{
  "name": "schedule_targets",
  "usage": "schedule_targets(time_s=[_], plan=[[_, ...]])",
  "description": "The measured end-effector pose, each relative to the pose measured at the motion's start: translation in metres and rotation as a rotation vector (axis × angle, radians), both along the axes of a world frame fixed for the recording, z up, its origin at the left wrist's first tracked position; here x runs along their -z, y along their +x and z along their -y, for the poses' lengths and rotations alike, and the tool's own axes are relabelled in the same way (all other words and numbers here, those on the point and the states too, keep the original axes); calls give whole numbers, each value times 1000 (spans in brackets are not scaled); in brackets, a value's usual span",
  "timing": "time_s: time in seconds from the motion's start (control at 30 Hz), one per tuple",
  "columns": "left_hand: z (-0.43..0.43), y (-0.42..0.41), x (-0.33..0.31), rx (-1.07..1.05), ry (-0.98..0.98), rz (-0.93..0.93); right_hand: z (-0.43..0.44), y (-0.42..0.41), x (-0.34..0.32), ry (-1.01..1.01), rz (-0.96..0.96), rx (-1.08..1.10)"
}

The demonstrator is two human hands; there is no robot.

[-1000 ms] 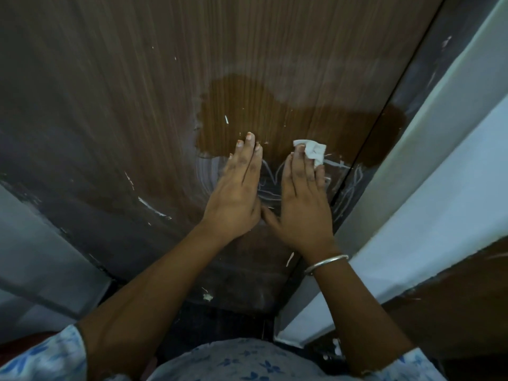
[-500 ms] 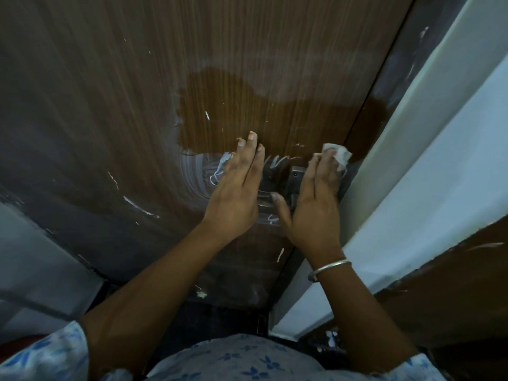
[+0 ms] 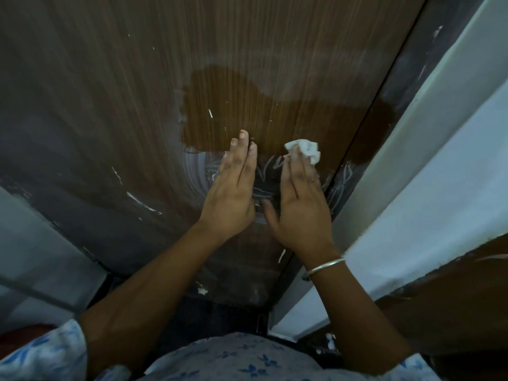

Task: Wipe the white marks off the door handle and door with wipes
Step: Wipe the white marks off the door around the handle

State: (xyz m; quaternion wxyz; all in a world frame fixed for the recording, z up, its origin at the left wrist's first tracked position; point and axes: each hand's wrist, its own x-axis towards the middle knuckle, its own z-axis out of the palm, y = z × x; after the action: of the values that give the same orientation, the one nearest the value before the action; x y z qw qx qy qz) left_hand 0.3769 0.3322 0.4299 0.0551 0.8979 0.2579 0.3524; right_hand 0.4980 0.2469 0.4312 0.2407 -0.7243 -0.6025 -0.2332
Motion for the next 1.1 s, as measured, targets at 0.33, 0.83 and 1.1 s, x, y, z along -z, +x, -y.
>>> schedule_targets(time_s=[0.33, 0.83, 1.1], plan=[[-11, -24, 3, -88, -79, 23, -30, -28, -12, -121, -24, -203], [-9, -42, -2, -113, -109, -5, -48, -41, -22, -140, 96, -372], [1, -35, -4, -51, -71, -53, -13, -1, -9, 208, 125, -231]])
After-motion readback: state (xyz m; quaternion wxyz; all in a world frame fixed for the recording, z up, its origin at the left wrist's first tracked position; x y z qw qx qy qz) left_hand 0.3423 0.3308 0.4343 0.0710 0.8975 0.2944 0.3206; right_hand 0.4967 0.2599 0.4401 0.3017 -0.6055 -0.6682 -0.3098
